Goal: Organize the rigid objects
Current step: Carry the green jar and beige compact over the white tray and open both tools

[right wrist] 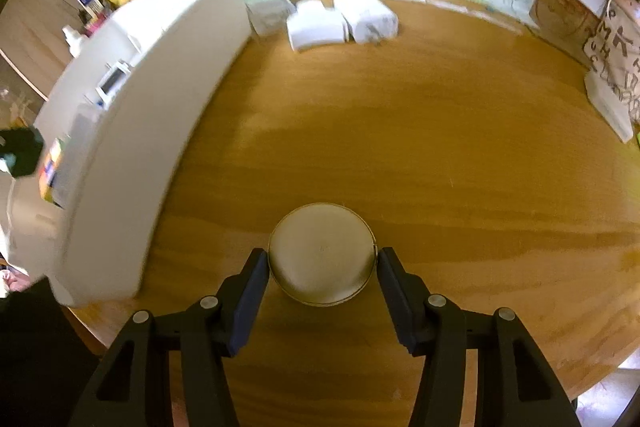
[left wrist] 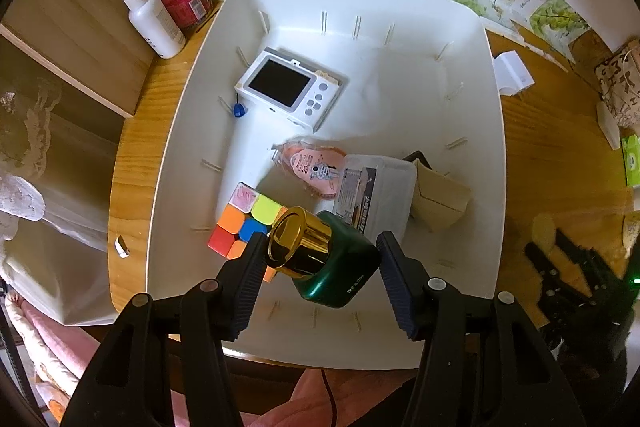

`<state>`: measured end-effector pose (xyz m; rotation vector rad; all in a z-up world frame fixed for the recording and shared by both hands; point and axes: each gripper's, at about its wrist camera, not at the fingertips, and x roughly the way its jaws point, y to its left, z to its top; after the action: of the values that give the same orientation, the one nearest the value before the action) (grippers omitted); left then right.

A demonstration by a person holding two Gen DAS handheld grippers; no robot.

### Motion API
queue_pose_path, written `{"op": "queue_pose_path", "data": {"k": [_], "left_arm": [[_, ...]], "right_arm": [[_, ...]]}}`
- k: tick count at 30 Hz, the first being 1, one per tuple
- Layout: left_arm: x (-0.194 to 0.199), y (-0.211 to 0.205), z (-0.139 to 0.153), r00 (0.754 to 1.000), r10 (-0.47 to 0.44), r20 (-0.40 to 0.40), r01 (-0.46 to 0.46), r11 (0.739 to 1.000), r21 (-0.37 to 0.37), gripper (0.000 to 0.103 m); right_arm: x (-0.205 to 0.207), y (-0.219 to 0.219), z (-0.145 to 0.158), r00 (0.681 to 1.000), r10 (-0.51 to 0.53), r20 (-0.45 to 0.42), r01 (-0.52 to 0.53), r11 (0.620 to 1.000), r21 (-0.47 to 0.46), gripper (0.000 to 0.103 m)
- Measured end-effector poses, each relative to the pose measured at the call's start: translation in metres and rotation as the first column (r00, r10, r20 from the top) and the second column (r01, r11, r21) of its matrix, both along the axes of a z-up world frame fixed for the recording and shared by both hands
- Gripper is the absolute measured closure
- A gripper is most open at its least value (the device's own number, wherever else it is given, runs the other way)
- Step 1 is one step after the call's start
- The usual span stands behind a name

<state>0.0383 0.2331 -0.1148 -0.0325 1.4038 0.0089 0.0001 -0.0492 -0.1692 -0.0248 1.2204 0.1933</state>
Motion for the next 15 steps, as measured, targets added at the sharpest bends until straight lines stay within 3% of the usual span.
{"op": "queue_pose_path", "data": {"k": [5,15], "left_arm": [[0.0,0.001,-0.006,1.0,-0.004,-0.014,0.004,1.0,-0.001,0.044],[-0.001,0.004,-0.009,1.0,-0.011,-0.01,0.01,1.0,-0.022,0.043]], "right_arm": [[-0.002,0.012,0.033,0.992,0.036,0.12,-0.042,0.998,0.052,0.047],[0.009,0.053,0.077,0.938,0.157,0.308,-0.202,0.972,0.119,0.047]]}}
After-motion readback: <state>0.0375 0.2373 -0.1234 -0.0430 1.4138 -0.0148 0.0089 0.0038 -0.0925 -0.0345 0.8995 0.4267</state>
